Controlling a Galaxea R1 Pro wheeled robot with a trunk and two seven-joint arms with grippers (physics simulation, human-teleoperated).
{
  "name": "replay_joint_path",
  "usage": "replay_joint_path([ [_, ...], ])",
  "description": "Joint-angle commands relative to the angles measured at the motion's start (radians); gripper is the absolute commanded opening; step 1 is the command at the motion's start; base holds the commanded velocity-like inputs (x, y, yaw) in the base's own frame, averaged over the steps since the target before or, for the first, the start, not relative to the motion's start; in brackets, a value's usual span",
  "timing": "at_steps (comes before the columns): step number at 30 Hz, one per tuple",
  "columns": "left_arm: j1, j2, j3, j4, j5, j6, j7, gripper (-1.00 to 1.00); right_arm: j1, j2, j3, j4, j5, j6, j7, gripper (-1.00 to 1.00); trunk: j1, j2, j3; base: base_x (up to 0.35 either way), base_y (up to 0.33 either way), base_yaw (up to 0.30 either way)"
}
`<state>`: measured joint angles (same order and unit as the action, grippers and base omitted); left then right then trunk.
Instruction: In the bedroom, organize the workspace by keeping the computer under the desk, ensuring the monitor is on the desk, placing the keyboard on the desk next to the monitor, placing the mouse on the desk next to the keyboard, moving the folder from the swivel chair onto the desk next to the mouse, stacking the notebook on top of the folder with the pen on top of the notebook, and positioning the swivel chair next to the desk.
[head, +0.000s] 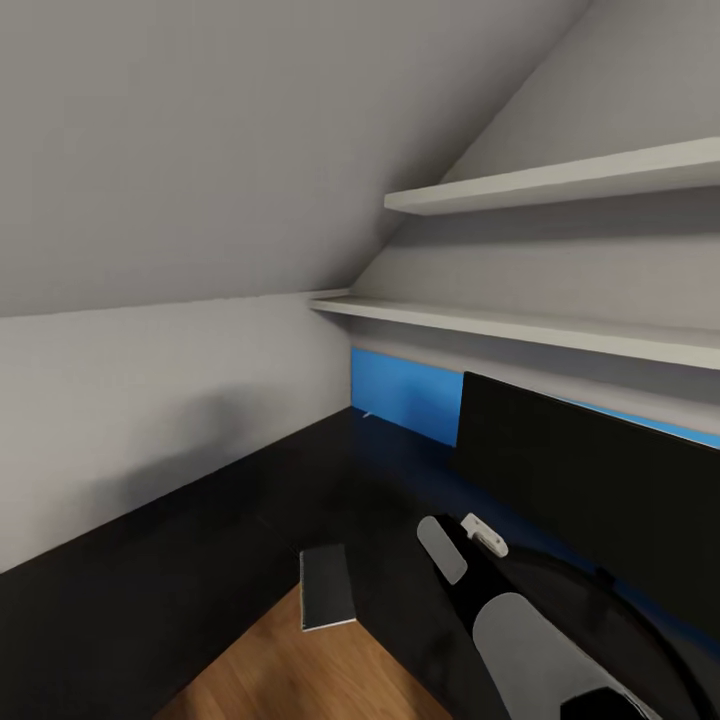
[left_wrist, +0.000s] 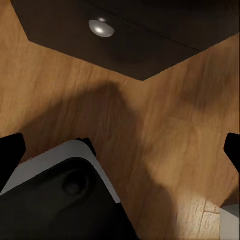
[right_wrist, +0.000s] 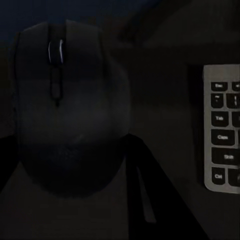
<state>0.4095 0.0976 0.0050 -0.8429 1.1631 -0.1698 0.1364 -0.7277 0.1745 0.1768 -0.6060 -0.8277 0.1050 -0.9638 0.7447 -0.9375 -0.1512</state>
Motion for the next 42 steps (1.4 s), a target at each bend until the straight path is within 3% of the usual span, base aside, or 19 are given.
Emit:
replay_joint_path([
  [1,0.001,0.001,-0.002,-0.006,0.020,-0.002,0.010,1.00,-0.002,0.000,0.002,0.001,-0.003,0.007,-0.005,-1.00,0.004,-0.008,-0.005,0.000,0.000,0.000],
  [4,0.003,0.001,-0.003,-0.014,0.076,-0.003,0.021,1.00,-0.006,0.000,0.003,0.006,-0.003,0.007,-0.003,-1.00,0.016,-0.029,-0.014,0.000,0.000,0.000],
  [22,0.008,0.001,-0.004,0.024,0.081,0.000,0.017,1.00,-0.007,0.000,0.002,0.009,-0.003,0.010,0.006,-1.00,0.085,-0.155,-0.070,0.000,0.000,0.000],
  [25,0.008,0.018,-0.006,0.041,0.080,0.004,0.019,1.00,-0.024,0.000,0.012,0.026,0.020,0.002,-0.004,-1.00,0.085,-0.155,-0.070,0.000,0.000,0.000],
  [28,0.008,0.019,-0.006,0.041,0.080,0.004,0.019,1.00,-0.041,0.000,0.012,0.042,0.044,-0.006,-0.004,-1.00,0.085,-0.155,-0.070,0.000,0.000,0.000],
  [42,0.008,0.019,-0.006,0.041,0.080,0.004,0.019,1.00,-0.044,0.000,0.012,0.069,0.044,-0.013,-0.004,-1.00,0.085,-0.155,-0.070,0.000,0.000,0.000],
])
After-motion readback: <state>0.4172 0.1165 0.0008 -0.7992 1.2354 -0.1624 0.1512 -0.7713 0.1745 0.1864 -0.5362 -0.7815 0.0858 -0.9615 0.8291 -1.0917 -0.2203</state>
